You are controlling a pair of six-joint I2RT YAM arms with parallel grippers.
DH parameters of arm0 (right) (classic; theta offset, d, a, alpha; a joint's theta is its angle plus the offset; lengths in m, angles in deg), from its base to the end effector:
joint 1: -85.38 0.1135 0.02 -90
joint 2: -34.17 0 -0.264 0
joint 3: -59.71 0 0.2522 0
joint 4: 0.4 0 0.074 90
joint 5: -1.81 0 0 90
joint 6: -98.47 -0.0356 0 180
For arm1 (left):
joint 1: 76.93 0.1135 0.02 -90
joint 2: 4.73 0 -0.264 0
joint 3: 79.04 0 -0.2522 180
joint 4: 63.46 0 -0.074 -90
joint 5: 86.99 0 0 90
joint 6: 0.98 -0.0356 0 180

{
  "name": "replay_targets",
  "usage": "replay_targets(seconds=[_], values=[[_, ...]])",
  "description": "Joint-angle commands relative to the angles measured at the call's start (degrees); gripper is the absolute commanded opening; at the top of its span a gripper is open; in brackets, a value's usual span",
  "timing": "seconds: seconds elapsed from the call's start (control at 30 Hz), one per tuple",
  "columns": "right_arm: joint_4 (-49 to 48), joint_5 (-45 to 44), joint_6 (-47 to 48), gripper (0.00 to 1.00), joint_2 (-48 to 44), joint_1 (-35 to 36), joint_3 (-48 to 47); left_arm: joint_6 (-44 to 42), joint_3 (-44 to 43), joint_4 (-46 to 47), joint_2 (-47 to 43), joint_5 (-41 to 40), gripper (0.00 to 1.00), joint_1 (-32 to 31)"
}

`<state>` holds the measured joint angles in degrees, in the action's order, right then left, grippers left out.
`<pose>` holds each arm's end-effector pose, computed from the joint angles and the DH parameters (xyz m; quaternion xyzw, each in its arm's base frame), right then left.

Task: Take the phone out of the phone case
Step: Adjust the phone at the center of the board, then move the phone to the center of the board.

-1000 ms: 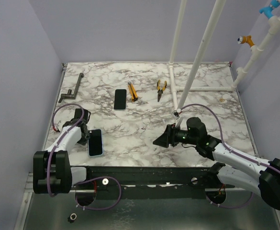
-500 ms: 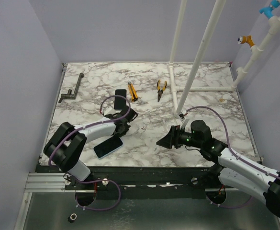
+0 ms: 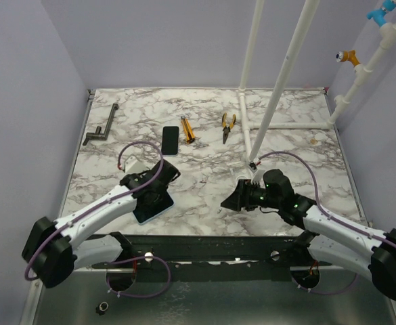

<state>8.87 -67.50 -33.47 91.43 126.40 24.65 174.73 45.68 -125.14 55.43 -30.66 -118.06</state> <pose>0.1443 0.1422 0.1842 -0.0809 0.8589 0.4359 0.2565 0.1494 -0.1043 0.2260 -0.4099 0.8448 -0.0470 0.3406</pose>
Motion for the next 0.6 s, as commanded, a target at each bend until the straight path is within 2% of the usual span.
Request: replay_targets(seconds=[0.0, 0.03, 0.1, 0.17, 0.2, 0.47, 0.57], values=[[-9.3, 1.4, 1.7, 0.65, 8.4, 2.5, -3.6, 9.0, 2.4, -19.8, -7.2, -6.0, 0.41, 4.3], [-10.7, 1.5, 1.8, 0.66, 10.7, 2.9, -4.2, 9.2, 2.9, -20.9, -8.8, -5.1, 0.46, 5.5], [-12.5, 1.0, 1.8, 0.70, 14.5, 3.8, -5.6, 9.6, 3.9, -21.4, -11.2, -3.0, 0.63, 7.2], [-13.9, 0.6, 1.9, 0.82, 17.5, 4.4, -7.1, 10.1, 4.3, -20.8, -12.6, -1.2, 0.83, 7.8], [-14.5, 0.4, 1.9, 0.86, 18.7, 4.7, -8.0, 9.9, 4.4, -20.4, -12.8, -0.1, 0.90, 8.6], [-14.8, 0.5, 2.7, 0.90, 20.0, 6.2, -10.3, 3.8, 9.7, -10.4, -11.5, 8.8, 0.92, 14.9], [-14.7, 0.6, 2.8, 0.90, 19.0, 6.3, -9.7, 2.7, 13.0, -5.4, -10.2, 12.2, 0.86, 15.7]])
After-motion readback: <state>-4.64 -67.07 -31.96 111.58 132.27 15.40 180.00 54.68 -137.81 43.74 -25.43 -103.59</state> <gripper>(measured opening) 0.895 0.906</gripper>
